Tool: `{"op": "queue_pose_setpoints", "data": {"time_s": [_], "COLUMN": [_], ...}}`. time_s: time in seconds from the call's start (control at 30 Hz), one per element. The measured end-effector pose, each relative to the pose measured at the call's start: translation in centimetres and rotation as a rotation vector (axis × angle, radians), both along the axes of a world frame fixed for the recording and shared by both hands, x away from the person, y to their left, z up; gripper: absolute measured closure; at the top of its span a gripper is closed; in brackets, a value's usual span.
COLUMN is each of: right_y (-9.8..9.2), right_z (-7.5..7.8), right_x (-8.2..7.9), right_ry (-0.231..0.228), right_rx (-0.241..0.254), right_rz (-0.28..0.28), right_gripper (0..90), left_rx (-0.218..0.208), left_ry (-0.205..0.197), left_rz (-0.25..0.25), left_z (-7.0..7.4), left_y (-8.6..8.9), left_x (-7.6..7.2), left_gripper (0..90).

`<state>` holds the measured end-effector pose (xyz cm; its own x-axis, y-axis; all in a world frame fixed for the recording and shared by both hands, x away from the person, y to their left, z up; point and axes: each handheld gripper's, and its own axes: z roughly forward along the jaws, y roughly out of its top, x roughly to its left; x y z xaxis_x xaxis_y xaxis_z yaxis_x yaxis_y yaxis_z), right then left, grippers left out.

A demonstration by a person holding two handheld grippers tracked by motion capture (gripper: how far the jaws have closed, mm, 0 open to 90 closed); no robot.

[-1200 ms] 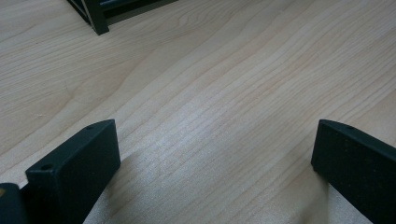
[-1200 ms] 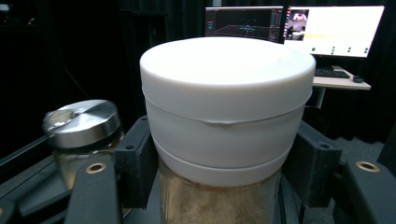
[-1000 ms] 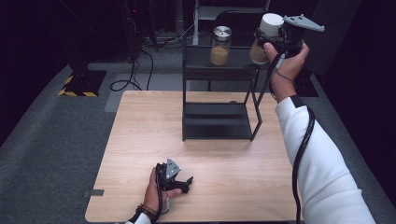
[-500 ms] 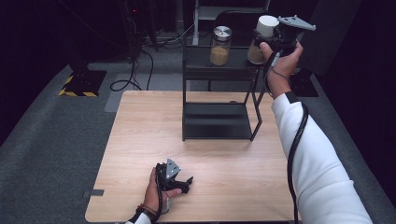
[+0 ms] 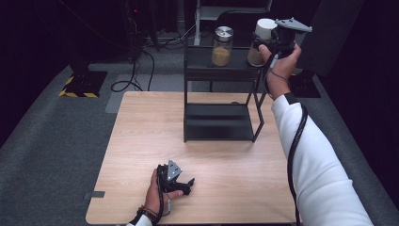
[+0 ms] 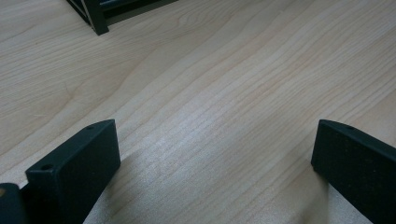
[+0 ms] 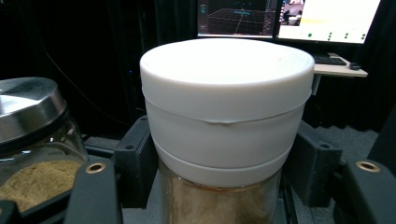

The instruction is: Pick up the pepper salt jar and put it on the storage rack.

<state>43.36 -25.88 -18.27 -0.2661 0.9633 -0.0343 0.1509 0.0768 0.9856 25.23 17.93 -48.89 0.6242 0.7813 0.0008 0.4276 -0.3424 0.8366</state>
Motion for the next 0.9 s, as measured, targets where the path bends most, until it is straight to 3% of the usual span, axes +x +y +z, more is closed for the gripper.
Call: {"op": "queue_pose_setpoints", "data": {"time_s": [0.2, 0.27, 0.43, 0.73, 0.9], "right_y": [0.3, 0.3, -0.1, -1.7, -3.1], "right_z": [-0.9, -1.3, -1.8, -1.1, -0.8], "right_x": [-0.3, -0.3, -0.2, -0.7, -1.6], "right_ry": [-0.031, -0.043, -0.048, -0.088, -0.107], "right_rx": [0.001, -0.011, 0.017, -0.029, -0.058], "right_rz": [-0.009, -0.007, 0.001, 0.072, 0.121], "right_gripper": [34.2, 31.6, 21.4, 6.6, 4.3], "left_rx": [0.0, 0.0, -0.001, 0.0, 0.0], "left_ry": [0.001, 0.001, 0.0, 0.0, 0.0], "left_rz": [0.0, 0.0, 0.0, 0.001, 0.001], "left_z": [0.0, 0.0, 0.0, 0.0, 0.0], "left_y": [0.0, 0.0, 0.0, 0.0, 0.0], "left_x": [0.0, 0.0, 0.0, 0.0, 0.0], "left_gripper": [1.1, 1.1, 1.0, 1.0, 1.0]}}
